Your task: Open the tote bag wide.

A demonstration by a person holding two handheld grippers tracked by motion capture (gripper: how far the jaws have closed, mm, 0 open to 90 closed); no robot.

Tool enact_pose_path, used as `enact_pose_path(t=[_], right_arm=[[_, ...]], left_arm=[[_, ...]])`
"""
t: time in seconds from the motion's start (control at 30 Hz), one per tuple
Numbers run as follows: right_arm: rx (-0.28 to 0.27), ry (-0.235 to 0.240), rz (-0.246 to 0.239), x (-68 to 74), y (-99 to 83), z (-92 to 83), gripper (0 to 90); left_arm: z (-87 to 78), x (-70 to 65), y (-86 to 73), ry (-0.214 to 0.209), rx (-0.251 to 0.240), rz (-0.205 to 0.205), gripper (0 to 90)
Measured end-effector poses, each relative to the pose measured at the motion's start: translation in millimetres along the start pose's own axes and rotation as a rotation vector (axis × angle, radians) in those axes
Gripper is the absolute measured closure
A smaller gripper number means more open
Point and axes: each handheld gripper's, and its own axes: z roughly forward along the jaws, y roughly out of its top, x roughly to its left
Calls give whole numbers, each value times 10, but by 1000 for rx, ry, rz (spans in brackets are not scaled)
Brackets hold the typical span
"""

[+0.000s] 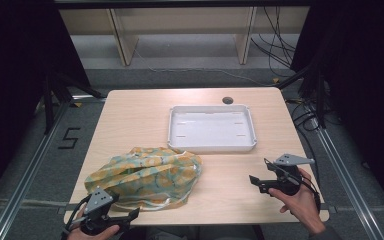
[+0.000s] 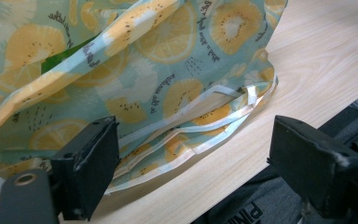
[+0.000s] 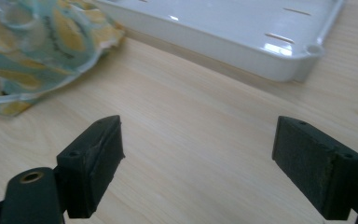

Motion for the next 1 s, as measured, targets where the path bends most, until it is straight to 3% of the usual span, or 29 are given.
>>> enact_pose_path(t=[0.1,0.13,0.2,0.23,0.27,0.3,0.37,0.4,0.47,0.53,0.67,0.7,0.73,0.8,1.0], right_arm=[[-15,30,-34,46,48,33,174],[-42,57,-86,95,105,84,187],[-31,68,-71,162,129,93,196],[-43,104,-117,253,187,160,245],[-33,120,-128,287,206,175,257],[-55,126,-161,312,232,217,257],[-45,138,-158,362,253,237,257],[-42,154,-185,418,306,292,257],[-48,172,-178,478,335,338,257],[-54,179,-218,511,384,380,258],[-51,208,-261,593,444,465,268],[-34,221,-254,669,467,524,282],[-42,230,-287,686,488,566,287],[-33,232,-292,722,501,595,289],[-15,267,-343,909,598,817,289]], left_arm=[[0,2,-1,3,-2,2,159],[-5,5,2,2,0,12,160],[-1,-4,-1,2,-1,-2,162],[-6,-8,-1,8,1,0,163],[-20,5,-1,9,13,15,163],[-32,18,2,6,24,36,163],[-35,23,2,6,24,39,163],[-36,23,3,6,26,42,164],[-27,12,-1,4,18,24,164],[-15,-4,-1,6,3,5,165],[-15,-5,-2,7,3,4,166],[-31,12,-1,6,23,31,171],[-31,12,-1,6,23,31,174],[-32,19,1,5,25,46,175],[-15,-3,-3,4,3,10,175]])
